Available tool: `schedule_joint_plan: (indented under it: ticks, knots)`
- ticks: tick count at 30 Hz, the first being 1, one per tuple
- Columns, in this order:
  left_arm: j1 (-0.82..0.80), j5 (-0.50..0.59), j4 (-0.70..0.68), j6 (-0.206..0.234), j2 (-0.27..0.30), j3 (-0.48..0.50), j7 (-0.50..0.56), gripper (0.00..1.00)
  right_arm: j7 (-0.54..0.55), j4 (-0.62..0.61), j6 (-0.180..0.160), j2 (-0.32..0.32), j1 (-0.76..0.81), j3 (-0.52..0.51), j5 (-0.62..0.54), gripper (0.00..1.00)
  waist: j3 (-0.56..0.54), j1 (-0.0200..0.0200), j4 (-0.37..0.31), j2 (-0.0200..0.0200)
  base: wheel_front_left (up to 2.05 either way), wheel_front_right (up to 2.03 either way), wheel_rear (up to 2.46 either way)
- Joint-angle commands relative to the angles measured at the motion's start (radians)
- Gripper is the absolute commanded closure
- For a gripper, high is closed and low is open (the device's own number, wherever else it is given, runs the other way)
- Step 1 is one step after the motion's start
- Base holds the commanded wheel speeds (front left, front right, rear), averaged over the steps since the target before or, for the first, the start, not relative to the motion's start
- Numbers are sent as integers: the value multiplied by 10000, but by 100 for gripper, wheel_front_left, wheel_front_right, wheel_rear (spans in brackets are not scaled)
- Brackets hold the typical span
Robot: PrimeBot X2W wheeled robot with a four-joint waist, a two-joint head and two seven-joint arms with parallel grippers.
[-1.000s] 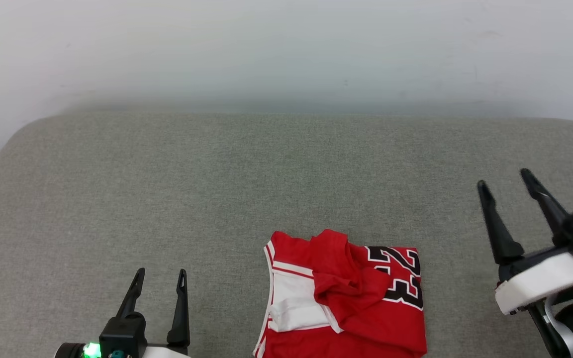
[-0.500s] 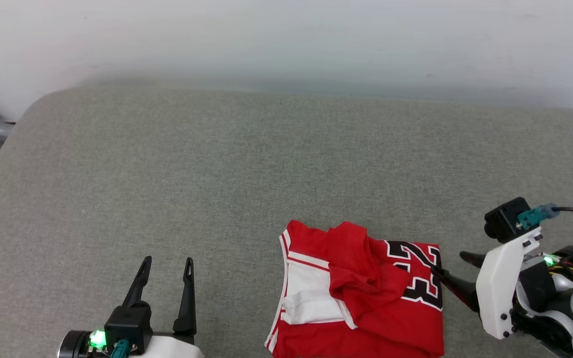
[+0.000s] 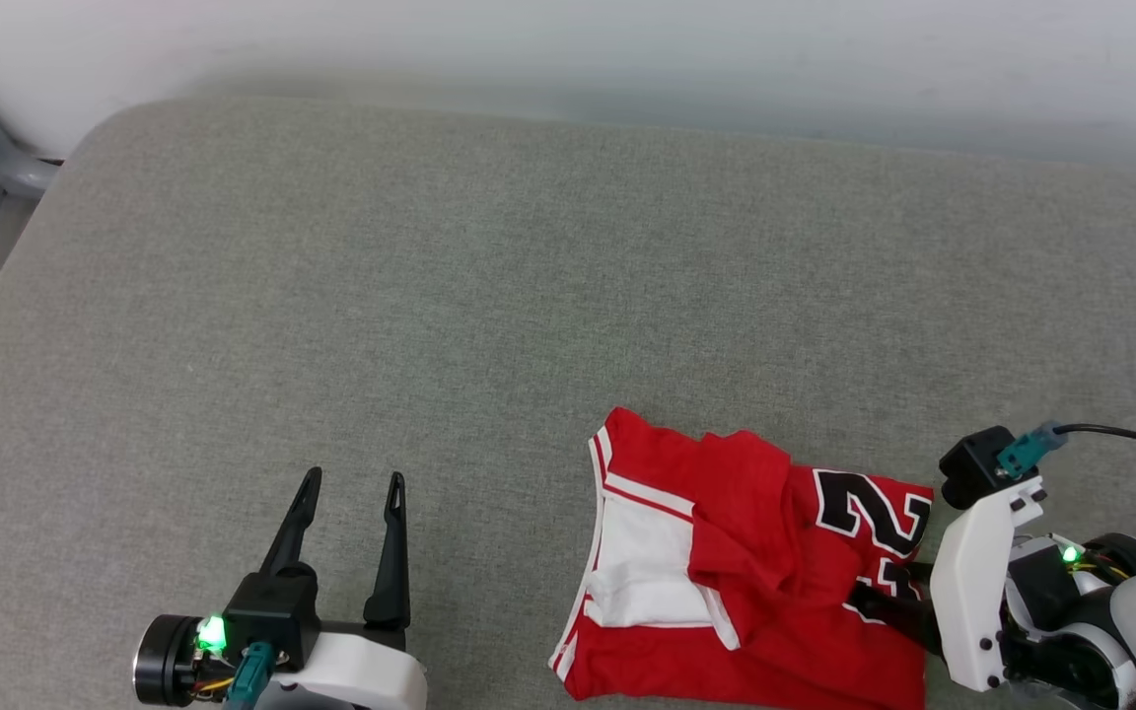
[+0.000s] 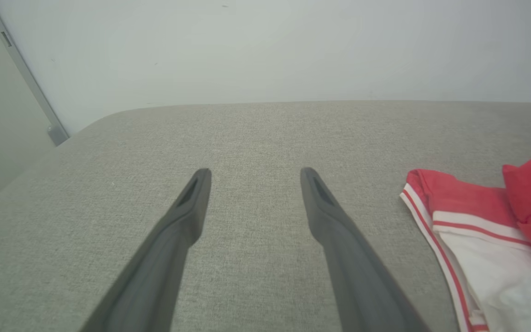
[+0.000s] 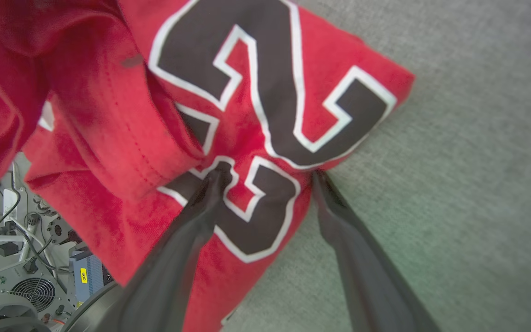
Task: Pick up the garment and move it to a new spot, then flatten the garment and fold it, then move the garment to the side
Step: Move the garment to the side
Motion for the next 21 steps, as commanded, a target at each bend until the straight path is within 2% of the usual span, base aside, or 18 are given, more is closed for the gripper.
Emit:
schedule_joint_plan:
  ticks: [1,5,9,10,11,16,21]
  knots:
    - [-123,0,8,48,-18,-30,-22,0,33,183,-8,-3,224,227,-15,0,140,-1,85,0,0,0,0]
    - [-219,-30,31,61,-32,-103,-22,0,-66,761,-8,10,649,927,-16,0,282,-1,137,0,0,0,0]
    - [-294,-50,50,95,-38,-125,-22,0,-683,858,-8,23,508,1297,115,2,339,-1,142,0,0,0,0]
    - [-307,-55,58,111,-41,-113,-22,0,-885,848,-8,5,340,1307,130,82,330,-1,127,0,0,0,0]
    - [-306,-54,71,113,-43,-111,-22,0,-1068,810,-10,-10,189,1322,189,100,309,-1,108,0,0,0,0]
    - [-176,-6,144,125,-46,-100,-22,0,-2131,419,-16,-374,-682,1195,35,100,67,-1,-33,0,0,0,0]
    - [55,-11,151,147,-48,-28,-22,0,-2702,-128,-12,-777,-1243,1312,-151,100,-245,-1,-355,0,0,0,0]
